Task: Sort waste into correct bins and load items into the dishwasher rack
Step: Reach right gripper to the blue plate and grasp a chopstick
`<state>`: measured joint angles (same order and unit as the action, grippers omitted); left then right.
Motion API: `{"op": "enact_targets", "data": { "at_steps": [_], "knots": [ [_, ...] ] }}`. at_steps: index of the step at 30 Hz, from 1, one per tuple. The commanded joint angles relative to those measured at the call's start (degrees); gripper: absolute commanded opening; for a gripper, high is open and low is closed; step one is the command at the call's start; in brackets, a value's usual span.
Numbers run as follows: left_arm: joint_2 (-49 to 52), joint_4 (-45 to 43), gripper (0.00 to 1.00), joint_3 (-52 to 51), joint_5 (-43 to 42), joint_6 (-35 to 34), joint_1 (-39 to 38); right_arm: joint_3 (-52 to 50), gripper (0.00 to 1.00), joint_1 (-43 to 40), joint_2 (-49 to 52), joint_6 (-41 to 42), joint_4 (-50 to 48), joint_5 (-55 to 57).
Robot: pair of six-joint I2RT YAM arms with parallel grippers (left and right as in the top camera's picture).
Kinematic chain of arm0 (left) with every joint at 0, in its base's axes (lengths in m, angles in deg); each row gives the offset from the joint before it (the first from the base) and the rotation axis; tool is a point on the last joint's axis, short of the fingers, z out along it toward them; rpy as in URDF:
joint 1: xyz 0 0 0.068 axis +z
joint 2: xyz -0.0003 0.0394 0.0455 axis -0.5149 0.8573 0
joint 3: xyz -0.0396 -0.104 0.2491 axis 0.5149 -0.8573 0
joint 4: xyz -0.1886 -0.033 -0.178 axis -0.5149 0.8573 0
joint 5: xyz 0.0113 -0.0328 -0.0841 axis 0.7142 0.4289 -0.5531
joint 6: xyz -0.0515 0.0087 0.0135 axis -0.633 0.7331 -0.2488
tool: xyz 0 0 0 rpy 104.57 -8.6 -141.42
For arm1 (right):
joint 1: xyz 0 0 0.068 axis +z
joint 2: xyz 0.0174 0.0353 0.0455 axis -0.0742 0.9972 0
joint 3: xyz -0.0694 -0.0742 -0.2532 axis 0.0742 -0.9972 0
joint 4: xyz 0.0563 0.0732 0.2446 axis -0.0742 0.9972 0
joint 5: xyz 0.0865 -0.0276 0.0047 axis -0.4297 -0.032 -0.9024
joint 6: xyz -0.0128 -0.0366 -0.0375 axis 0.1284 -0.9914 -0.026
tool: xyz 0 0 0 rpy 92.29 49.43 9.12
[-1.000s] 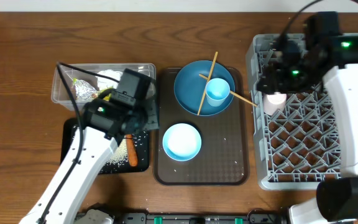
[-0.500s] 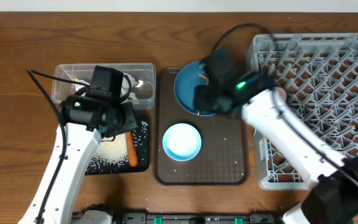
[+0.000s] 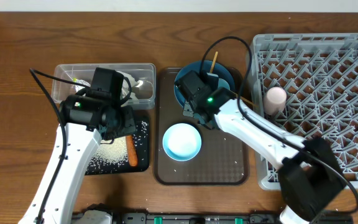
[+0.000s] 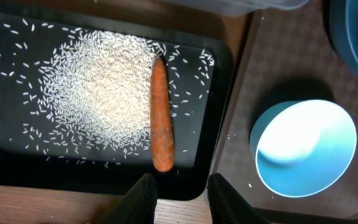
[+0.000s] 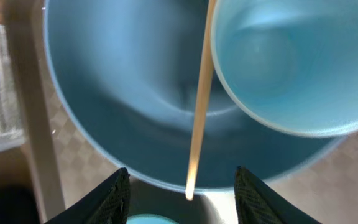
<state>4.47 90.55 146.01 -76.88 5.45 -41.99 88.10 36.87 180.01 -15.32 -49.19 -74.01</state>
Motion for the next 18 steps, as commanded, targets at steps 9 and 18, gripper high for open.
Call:
{"op": "enact_targets", "data": {
  "at_steps": [9,18],
  "knots": [
    [-0.7,0.5,0.31,0.7,0.9,1.4,0.2,-0.5,0.49,0.1,3.7,0.9,-3.7,4.2],
    [-0.7,0.5,0.31,0.7,0.9,1.4,0.2,-0.5,0.31,0.1,4.9,0.9,-3.7,5.2]
  ]
}}
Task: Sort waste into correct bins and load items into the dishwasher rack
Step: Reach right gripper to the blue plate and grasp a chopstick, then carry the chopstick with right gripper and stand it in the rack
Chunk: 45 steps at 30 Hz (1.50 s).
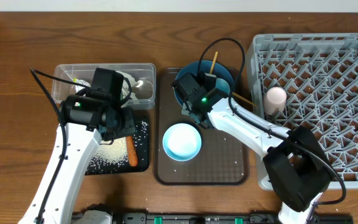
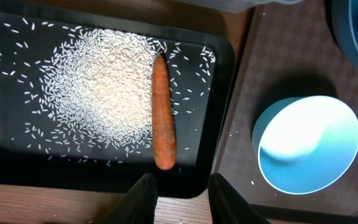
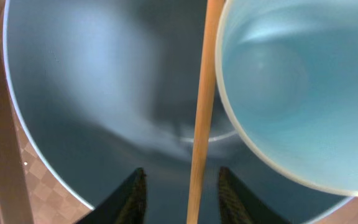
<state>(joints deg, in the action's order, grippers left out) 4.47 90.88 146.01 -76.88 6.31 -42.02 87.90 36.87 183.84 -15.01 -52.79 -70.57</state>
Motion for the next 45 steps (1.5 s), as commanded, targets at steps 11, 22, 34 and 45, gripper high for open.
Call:
{"op": "enact_targets", "data": {
  "at_steps": [11,22,34,45],
  "knots": [
    [-0.7,0.2,0.32,0.7,0.9,0.5,0.2,-0.4,0.17,0.1,1.4,0.6,0.2,1.9],
    [-0.7,-0.1,0.36,0.7,0.9,0.5,0.2,-0.4,0.01,0.2,1.4,-0.9,0.6,1.9],
    [-0.7,-0.3,0.71,0.7,0.9,0.5,0.2,3.2,0.01,0.1,-8.1,-21.0,-3.3,-8.3],
    [-0.7,-0.3,0.93,0.7,0.9,0.5,0.2,3.2,0.01,-9.2,-28.0,-36.7,14.5,-8.9]
  ]
}}
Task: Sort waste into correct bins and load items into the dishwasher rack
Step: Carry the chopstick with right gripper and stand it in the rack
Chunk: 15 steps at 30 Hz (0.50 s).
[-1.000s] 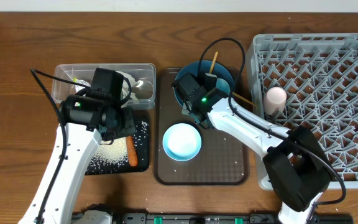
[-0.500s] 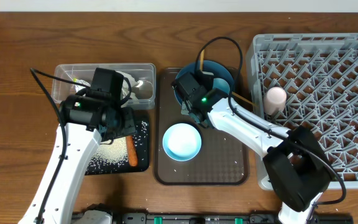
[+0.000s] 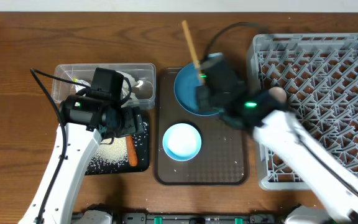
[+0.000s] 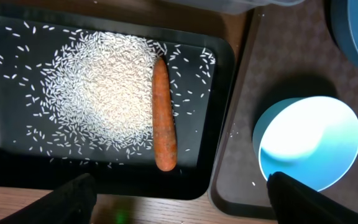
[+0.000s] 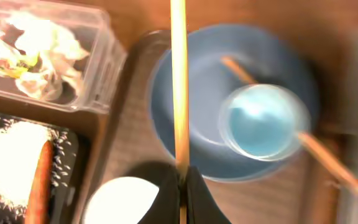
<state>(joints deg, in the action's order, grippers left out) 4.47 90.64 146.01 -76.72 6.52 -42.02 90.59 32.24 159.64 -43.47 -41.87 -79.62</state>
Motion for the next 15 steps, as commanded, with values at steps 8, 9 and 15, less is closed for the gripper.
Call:
{"op": "enact_targets", "data": {
  "at_steps": [8,9,15],
  "knots": [
    [-0.7,0.0,0.98,0.7,0.7,0.3,0.2,0.5,0.01,-24.3,-9.0,-30.8,16.0,0.1],
    [-0.7,0.0,0.98,0.7,0.7,0.3,0.2,0.4,0.01,-26.4,-8.6,-31.7,16.3,0.1],
    [-0.7,0.0,1.00,0.7,0.7,0.3,0.2,-0.6,0.01,-36.1,-3.3,-38.7,16.2,0.1]
  ]
}}
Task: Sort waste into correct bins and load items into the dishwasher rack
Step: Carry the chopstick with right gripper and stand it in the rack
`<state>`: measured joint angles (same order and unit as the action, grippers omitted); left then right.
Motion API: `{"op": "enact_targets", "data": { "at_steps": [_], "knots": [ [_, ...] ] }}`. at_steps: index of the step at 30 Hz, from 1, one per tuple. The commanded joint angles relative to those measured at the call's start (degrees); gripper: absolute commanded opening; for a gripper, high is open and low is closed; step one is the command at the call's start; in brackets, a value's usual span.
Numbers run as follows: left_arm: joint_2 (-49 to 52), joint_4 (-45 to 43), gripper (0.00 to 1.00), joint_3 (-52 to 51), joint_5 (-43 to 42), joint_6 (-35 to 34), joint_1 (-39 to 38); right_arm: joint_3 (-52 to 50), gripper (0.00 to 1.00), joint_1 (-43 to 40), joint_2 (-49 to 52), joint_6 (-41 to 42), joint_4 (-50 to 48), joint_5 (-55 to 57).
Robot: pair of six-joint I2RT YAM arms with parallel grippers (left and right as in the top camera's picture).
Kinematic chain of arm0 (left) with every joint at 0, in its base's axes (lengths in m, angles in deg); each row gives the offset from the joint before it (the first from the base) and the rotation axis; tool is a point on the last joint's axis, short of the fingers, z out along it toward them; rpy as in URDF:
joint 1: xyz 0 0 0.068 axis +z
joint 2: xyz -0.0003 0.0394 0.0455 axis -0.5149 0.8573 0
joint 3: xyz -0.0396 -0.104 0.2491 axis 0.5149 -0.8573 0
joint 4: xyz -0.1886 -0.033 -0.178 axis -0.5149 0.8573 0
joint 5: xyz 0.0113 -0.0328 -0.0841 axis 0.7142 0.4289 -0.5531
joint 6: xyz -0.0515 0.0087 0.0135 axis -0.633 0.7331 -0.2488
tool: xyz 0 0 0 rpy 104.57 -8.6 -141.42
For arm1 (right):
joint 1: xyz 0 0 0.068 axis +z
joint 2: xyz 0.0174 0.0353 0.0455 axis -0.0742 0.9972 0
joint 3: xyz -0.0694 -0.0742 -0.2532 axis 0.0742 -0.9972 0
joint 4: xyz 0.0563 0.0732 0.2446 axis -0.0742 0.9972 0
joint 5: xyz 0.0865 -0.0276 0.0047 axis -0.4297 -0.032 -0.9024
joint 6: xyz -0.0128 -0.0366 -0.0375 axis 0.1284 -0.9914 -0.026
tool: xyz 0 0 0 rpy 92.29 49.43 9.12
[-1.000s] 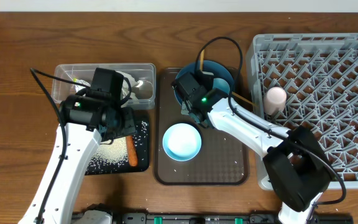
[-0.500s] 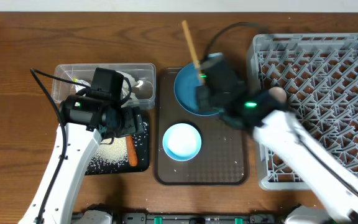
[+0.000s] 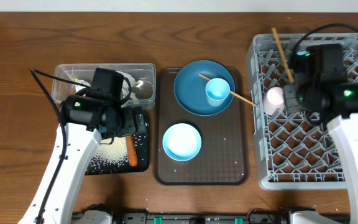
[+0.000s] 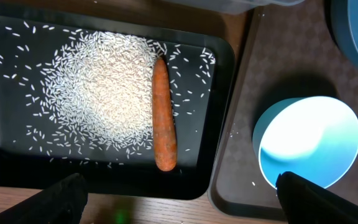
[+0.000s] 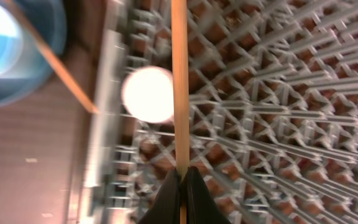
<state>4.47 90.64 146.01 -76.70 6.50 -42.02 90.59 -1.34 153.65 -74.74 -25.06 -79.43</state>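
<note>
My right gripper (image 3: 293, 82) is shut on a wooden chopstick (image 5: 178, 81) and holds it over the grey dishwasher rack (image 3: 353, 163), beside a pink cup (image 5: 146, 94) standing in the rack. A second chopstick (image 3: 241, 98) lies across the blue plate (image 3: 190, 93), next to a small blue cup (image 3: 217, 90). A light-blue bowl (image 4: 307, 142) sits on the brown tray (image 3: 219, 171). My left gripper (image 4: 179, 211) hangs wide open above the black tray (image 4: 5, 155) that holds rice and a carrot (image 4: 163, 115).
A clear bin (image 3: 64, 87) with crumpled waste stands behind the black tray. The rack fills the right side of the table. Cables trail from both arms.
My right gripper has moved with the chopstick from above the blue plate to above the rack's left part. The left arm has not moved.
My right gripper was open over a chopstick leaning in the blue plate, then lower with its fingers on either side of it. It then held the chopstick above the plate, now over the rack. My left gripper's fingers stood closer together, then spread wide.
</note>
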Motion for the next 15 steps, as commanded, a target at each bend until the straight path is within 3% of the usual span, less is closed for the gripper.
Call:
{"op": "enact_targets", "data": {
  "at_steps": [1,15],
  "knots": [
    [-0.7,0.0,1.00,0.7,0.7,0.3,0.2,-0.6,0.01,-3.5,4.1,-8.4,-1.1,-0.1],
    [-0.6,0.0,0.99,0.7,0.7,0.3,0.2,-0.6,0.01,-8.9,17.4,-5.8,-3.8,-2.7]
  ]
}}
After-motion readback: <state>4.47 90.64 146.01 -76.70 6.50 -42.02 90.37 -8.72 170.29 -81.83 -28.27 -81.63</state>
